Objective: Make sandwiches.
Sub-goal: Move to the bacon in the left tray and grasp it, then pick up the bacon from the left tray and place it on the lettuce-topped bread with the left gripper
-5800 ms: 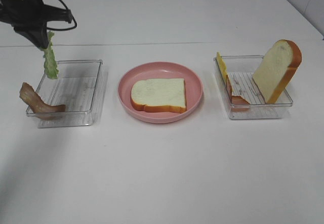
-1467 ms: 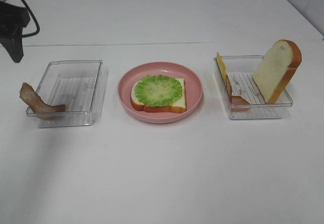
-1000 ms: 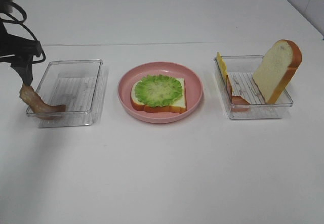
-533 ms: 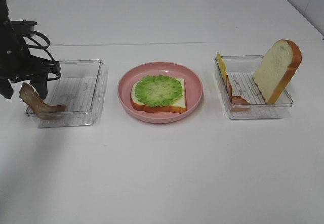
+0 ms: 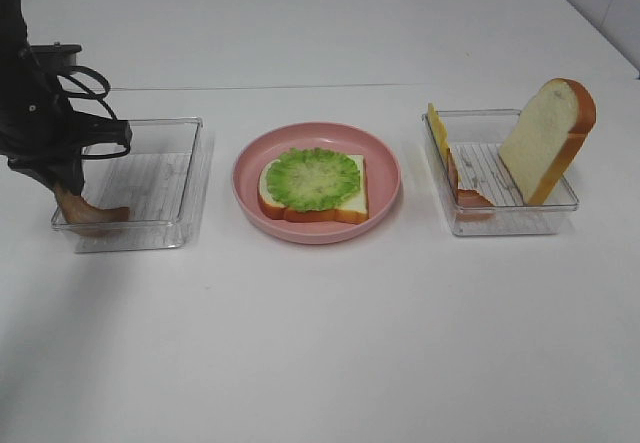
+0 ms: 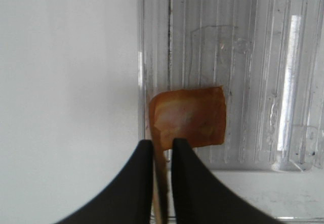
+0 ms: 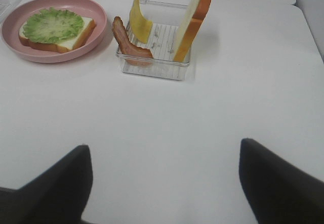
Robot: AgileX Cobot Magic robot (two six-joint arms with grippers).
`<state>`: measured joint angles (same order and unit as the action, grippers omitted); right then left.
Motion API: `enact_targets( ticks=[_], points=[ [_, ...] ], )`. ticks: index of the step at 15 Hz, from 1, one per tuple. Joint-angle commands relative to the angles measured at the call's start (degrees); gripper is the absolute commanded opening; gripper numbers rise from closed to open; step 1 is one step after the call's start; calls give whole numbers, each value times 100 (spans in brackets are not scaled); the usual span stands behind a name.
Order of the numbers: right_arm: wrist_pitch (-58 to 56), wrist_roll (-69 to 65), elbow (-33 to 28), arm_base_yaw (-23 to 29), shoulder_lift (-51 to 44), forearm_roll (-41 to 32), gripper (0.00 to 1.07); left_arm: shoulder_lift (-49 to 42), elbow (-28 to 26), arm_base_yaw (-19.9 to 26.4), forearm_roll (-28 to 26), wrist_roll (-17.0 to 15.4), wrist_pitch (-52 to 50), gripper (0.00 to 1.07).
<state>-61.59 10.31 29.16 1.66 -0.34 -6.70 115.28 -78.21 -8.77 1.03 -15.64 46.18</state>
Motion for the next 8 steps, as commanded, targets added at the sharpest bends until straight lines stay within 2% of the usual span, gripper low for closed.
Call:
enact_targets(
  ticks=[1,5,8],
  points=[
    [46,-6,-6,-34,-69,6,75,-11,46,0,-29,-40,-17,0],
    [46,-6,-6,-34,-69,6,75,-126,34,0,-292,11,-17,0],
    [46,-6,-6,-34,-69,6,75,-567,-218,-17,-1066,521,-92,0]
  ],
)
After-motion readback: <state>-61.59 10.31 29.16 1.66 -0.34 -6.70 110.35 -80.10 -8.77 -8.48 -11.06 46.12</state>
